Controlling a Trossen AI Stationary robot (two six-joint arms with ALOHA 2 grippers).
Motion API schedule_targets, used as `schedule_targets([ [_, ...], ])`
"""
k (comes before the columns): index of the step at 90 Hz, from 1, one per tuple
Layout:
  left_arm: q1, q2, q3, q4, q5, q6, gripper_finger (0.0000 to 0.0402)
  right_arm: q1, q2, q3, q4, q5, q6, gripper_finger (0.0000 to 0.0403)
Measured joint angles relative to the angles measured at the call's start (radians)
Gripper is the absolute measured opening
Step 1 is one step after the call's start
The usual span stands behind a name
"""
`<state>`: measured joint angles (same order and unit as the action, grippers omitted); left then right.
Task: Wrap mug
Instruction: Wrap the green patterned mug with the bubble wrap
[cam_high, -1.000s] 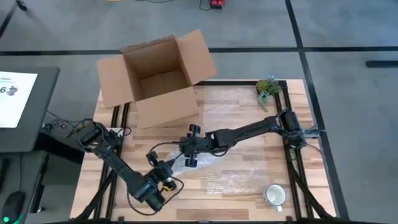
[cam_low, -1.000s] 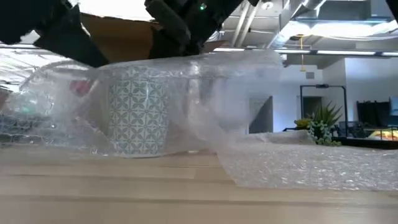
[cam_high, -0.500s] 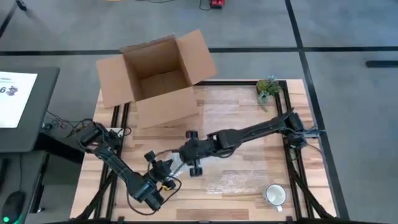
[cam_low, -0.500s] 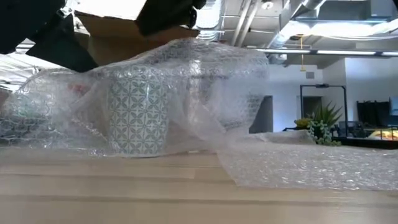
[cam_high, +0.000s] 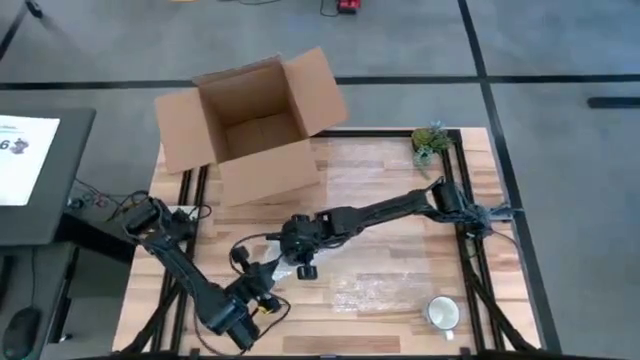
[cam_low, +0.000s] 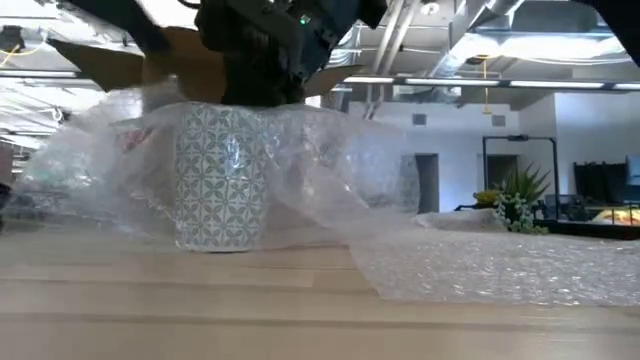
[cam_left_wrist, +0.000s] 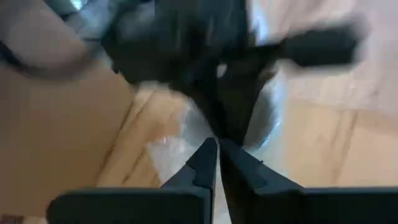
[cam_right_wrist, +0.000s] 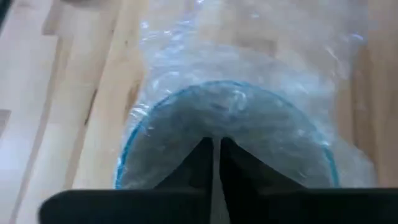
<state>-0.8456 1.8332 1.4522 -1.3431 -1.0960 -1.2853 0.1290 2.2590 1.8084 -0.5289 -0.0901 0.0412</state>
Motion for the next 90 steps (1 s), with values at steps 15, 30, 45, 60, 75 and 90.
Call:
schedule_targets([
  [15,-0.048,-0.002,0.112,-0.088,-0.005,0.022,0.0001,-0.009,0.024,0.010,-0.066,-0.034,0.007,0.0002],
  [30,-0.089,-0.002,0.101,-0.215,0.011,-0.157,0.0001,0.004,0.015,0.075,-0.143,-0.031,0.007,0.0001],
  [45,-0.114,-0.001,0.009,-0.228,0.049,-0.328,0.0001,0.016,0.019,0.205,-0.282,-0.015,0.005,0.0000],
  [60,-0.125,-0.001,-0.118,-0.215,0.100,-0.461,0.0001,0.021,0.015,0.322,-0.380,-0.014,0.009,0.0000],
  [75,-0.138,-0.001,-0.196,-0.216,0.105,-0.556,0.0001,0.029,0.015,0.383,-0.411,-0.015,0.011,0.0000],
  [90,-0.141,-0.001,-0.205,-0.208,0.103,-0.571,0.0001,0.034,0.028,0.396,-0.398,-0.019,0.017,0.0000],
])
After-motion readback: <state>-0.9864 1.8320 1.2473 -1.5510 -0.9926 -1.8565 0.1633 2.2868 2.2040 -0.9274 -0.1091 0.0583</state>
